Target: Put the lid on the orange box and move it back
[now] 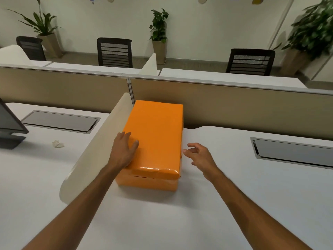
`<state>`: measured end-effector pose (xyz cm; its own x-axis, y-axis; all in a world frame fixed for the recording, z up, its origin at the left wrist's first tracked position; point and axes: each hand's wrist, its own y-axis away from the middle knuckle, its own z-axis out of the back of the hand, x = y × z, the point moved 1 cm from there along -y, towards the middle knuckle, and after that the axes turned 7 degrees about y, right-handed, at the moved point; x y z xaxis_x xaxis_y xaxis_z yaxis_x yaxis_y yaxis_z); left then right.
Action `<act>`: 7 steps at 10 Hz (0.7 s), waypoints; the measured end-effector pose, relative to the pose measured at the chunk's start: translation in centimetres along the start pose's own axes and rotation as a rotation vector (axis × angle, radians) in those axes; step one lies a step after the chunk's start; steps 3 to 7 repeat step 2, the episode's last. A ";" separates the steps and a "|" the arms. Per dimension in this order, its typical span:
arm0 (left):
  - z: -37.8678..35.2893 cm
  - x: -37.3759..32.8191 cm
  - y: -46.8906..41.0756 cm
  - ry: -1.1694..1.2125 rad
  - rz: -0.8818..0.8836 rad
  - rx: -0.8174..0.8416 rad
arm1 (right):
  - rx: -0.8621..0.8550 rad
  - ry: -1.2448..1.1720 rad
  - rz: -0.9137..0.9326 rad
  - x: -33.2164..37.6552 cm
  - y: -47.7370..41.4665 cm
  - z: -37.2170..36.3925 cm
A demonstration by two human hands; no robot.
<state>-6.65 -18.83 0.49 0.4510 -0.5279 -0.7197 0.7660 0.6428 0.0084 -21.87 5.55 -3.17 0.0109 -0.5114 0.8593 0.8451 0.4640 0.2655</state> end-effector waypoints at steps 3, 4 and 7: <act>-3.9 -5.0 4.8 0.028 -0.180 -0.029 | -0.044 0.059 0.059 -0.5 3.6 5.1; -3.9 -5.0 4.8 0.028 -0.180 -0.029 | -0.044 0.059 0.059 -0.5 3.6 5.1; -3.9 -5.0 4.8 0.028 -0.180 -0.029 | -0.044 0.059 0.059 -0.5 3.6 5.1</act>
